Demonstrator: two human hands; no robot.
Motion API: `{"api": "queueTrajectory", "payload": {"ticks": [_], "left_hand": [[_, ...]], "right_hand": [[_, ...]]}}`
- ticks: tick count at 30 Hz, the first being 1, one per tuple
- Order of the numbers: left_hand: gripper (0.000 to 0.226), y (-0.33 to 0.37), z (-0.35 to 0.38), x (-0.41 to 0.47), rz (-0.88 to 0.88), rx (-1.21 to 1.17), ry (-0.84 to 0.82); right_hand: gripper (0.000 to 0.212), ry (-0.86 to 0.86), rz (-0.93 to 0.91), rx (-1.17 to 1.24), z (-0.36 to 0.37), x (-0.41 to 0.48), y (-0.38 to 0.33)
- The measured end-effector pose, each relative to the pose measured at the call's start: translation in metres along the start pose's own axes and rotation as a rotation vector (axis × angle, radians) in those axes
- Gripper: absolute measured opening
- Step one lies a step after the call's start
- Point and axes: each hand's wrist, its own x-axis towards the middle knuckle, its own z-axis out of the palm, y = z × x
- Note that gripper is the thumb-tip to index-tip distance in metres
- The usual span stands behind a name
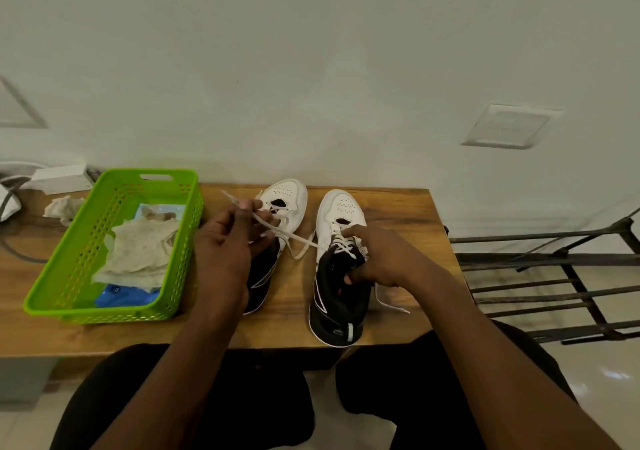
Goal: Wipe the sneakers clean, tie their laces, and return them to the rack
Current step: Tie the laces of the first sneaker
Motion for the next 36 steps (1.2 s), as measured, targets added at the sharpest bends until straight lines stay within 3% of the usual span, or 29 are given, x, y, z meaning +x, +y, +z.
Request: {"api": "queueTrajectory", "payload": {"ticks": [3, 6, 8, 10, 12, 14, 17, 21, 26, 28, 33, 36], "left_hand": [[0.032, -0.012, -0.002, 0.001, 0.004, 0.461, -0.108], [0.049, -0.003, 0.003, -0.013, 0.201, 0.941, -0.089], [0.052, 0.008, 0.007, -0.031, 0.416, 0.897, -0.011], [0.038, 0.011, 0.011, -0.041, 0.547, 0.877, 0.004], [0.022, 0.003, 0.014, -0.042, 0.372, 1.001, -0.160], [0.028, -0.018, 0.016, -0.040, 0.103, 1.079, -0.361], [0.042, -0.039, 0.023, -0.038, -0.025, 1.019, -0.416], [0.034, -0.045, 0.031, -0.031, -0.076, 0.854, -0.351], [0.021, -0.045, 0.032, -0.034, -0.248, 0.656, -0.361], [0.016, -0.045, 0.032, -0.037, -0.278, 0.619, -0.372], [0.016, -0.046, 0.031, -0.038, -0.359, 0.485, -0.352], [0.021, -0.044, 0.032, -0.038, -0.485, 0.264, -0.326]], "right_hand": [[0.097, 0.009, 0.017, 0.031, -0.001, -0.003, -0.001], [0.098, -0.013, 0.058, 0.116, -0.006, -0.008, 0.002], [0.082, 0.018, 0.031, 0.111, -0.010, -0.010, 0.006], [0.052, 0.120, -0.061, 0.127, -0.013, -0.011, 0.006], [0.024, 0.180, -0.138, 0.147, -0.014, -0.011, -0.001], [0.012, 0.166, -0.153, 0.067, -0.010, -0.009, -0.012], [0.015, 0.134, -0.165, -0.081, 0.001, 0.000, -0.023], [0.011, 0.094, -0.123, -0.028, 0.005, 0.009, -0.023], [0.008, -0.171, 0.106, 0.664, -0.012, -0.002, -0.014], [0.008, -0.218, 0.145, 0.770, -0.014, -0.004, -0.012], [0.011, -0.028, 0.121, 0.552, -0.011, -0.008, -0.014], [0.019, -0.055, 0.114, 0.303, -0.014, -0.018, 0.001]]}}
